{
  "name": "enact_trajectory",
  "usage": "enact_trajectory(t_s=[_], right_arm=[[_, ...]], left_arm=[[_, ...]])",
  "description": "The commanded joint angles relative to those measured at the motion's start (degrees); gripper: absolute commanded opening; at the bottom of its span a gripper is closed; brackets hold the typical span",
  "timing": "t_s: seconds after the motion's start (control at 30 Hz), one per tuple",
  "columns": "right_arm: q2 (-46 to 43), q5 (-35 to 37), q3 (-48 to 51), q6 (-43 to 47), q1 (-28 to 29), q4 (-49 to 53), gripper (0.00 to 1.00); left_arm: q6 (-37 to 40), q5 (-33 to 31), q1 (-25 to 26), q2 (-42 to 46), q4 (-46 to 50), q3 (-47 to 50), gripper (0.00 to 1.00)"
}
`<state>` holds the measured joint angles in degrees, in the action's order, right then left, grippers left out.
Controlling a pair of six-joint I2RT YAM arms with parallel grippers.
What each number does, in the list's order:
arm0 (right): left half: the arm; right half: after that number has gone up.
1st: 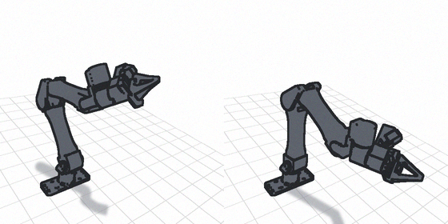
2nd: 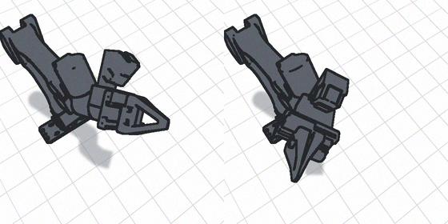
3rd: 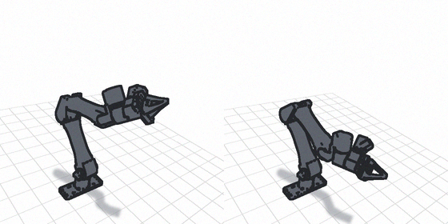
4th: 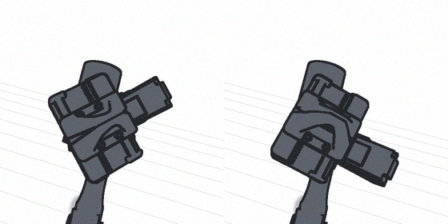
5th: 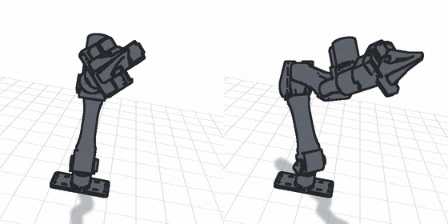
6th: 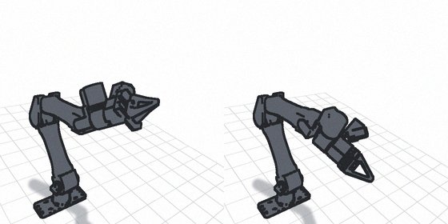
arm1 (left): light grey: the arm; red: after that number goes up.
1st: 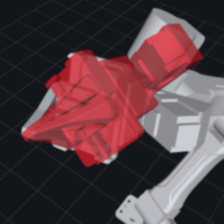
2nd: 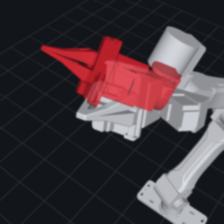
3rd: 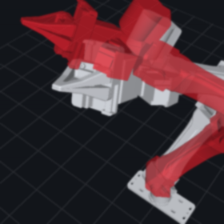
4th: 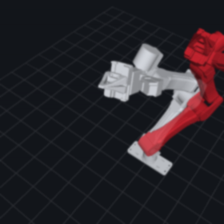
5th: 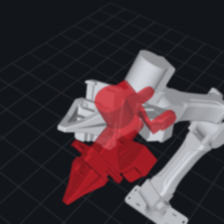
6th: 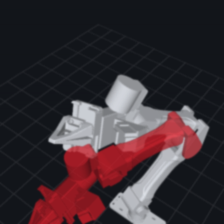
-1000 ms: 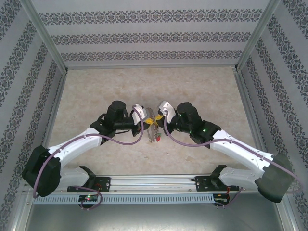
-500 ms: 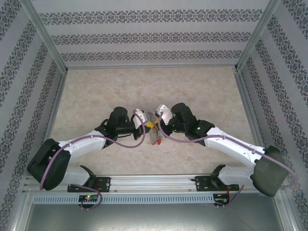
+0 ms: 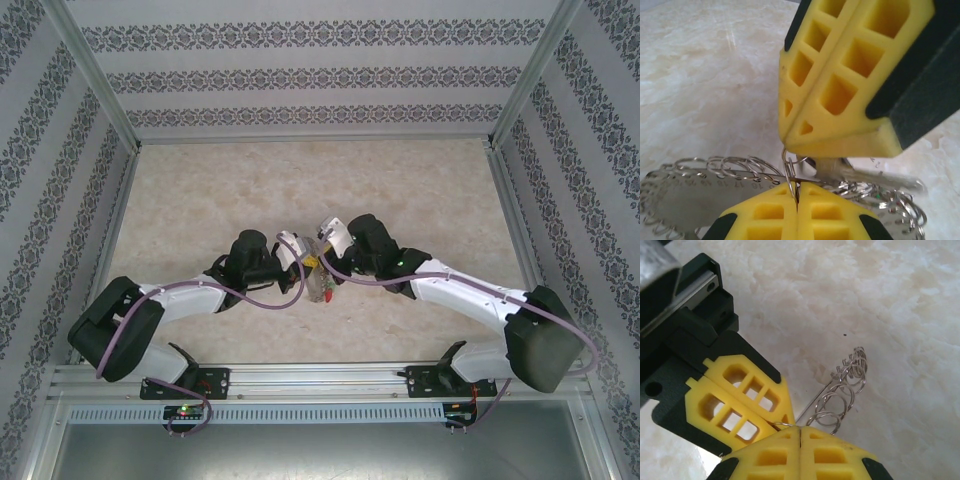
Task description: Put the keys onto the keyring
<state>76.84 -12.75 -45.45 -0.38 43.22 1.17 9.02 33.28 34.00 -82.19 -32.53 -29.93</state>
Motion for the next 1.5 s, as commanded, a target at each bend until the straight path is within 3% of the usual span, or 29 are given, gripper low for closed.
enact_trajectory(t_s=[0.0,0.53,0.83,1.0,1.47], right_arm=[[3.13,-1.63,1.29,-2.17,-0.04,-2.11,0.0],[-2.12,4.17,1.16,-1.9,-3.76,-0.05,0.0],[-3.65,1.2,0.16,-0.82,-3.81,1.3,0.0],[-5.49,-1.51,-0.92,0.27,-2.67,1.78,0.0],[-5.72,-1.46,-1.96,0.6,-1.97,3.76,0.0]], left_arm=[[-1.54,2.77,1.22,-1.2,-6.23,0.81,0.0],[-0.87,2.68,1.16,0.15,-5.74,2.54,0.0],[0.67,2.78,1.14,0.19,-1.82,0.98,0.0],[0.87,1.94,1.12,0.09,-0.68,0.66,0.15],[1.64,1.88,1.16,4.09,2.18,-1.09,0.26]])
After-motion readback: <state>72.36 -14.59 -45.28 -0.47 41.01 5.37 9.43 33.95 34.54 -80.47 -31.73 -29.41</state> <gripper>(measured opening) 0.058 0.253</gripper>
